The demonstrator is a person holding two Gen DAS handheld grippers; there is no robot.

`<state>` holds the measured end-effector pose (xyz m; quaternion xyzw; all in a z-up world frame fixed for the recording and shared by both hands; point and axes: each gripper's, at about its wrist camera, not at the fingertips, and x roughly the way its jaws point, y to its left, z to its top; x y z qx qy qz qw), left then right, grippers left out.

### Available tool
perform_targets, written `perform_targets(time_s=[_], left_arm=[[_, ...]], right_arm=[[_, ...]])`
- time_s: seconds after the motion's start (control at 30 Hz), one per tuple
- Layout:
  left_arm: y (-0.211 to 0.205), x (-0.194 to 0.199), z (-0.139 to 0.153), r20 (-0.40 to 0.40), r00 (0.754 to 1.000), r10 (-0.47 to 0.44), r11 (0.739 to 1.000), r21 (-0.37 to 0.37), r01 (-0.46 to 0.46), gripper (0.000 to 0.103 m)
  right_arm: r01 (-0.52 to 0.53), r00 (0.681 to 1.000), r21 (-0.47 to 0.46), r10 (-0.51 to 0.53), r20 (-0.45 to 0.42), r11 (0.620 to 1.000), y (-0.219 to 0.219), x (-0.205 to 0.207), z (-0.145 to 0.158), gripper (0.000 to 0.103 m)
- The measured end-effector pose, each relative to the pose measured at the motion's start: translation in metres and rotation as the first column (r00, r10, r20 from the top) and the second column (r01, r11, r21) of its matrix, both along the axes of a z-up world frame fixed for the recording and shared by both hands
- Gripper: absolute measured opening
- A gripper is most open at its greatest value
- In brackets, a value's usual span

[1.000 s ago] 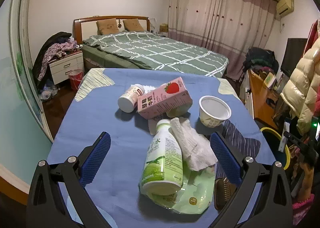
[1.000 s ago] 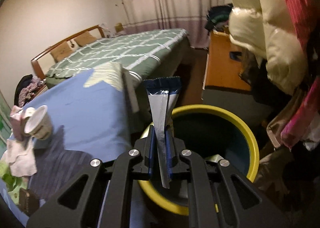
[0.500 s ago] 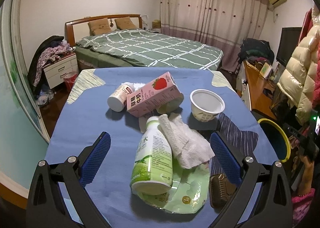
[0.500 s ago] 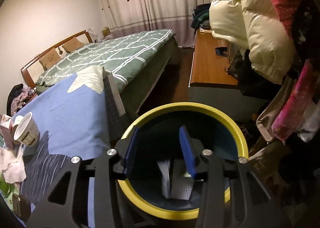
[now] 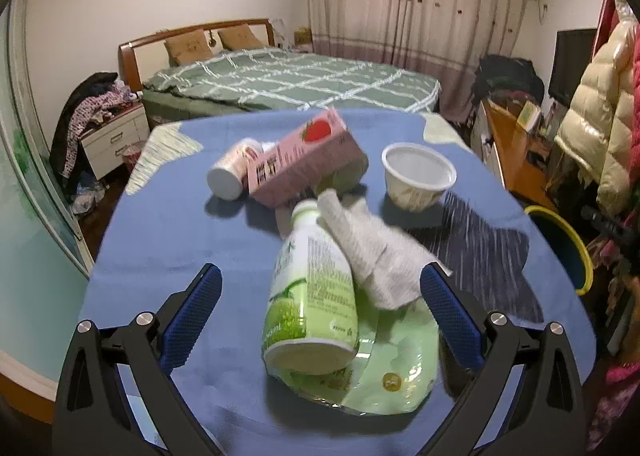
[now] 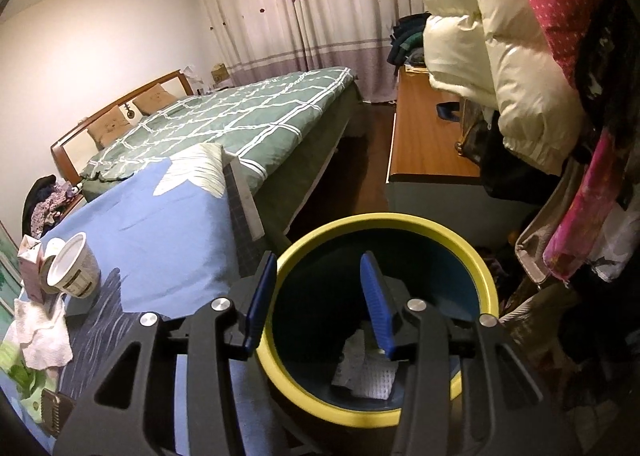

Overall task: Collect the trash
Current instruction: 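Grasp the green-labelled bottle with the left gripper and lift it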

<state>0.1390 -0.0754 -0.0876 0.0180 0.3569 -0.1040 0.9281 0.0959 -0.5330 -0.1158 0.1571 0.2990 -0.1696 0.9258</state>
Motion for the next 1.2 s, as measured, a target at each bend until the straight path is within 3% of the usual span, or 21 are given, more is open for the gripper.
perform_targets(time_s=[0.23,0.6,0.67,0.77,0.83,1.0,1.2], left_arm=[[0.005,0.012,-0.022,-0.059,0.998,-0.028,0.999,0.02,0.029,0.079],[0.002,0.004,-0.037,-0.063,0.993,-0.097,0.987,0.12,0.104,0.076],[0.001,0.002,-0.039,-0.059,0.993,-0.107,0.985,0.132,0.114,0.073],[0.002,0.004,-0.041,-0.067,0.991,-0.115,0.985,0.122,0.123,0.061],[0.003,0.004,-0.042,-0.066,0.99,-0.123,0.985,0.115,0.13,0.06],[0.007,-0.002,-0.03,-0.024,0.991,-0.129,0.984,0.119,0.131,0.059],[0.02,-0.013,0.012,0.071,0.992,-0.107,0.99,0.097,0.1,0.058]], right_arm=[[-0.034,0.999,-0.005,0.034,-0.008,0.999,0.013,0.011,0.003,0.042],[-0.062,0.998,0.003,0.062,-0.004,0.998,0.02,0.012,0.004,0.042],[-0.066,0.998,0.005,0.066,0.0,0.998,0.02,0.009,0.005,0.042],[-0.07,0.998,0.006,0.07,0.008,0.998,0.021,0.006,0.006,0.042],[-0.073,0.997,0.005,0.073,0.01,0.997,0.022,0.003,0.007,0.042],[-0.07,0.997,0.007,0.07,0.02,0.998,0.021,-0.003,0.011,0.042],[-0.079,0.996,0.01,0.078,0.033,0.997,0.024,-0.009,0.014,0.042]])
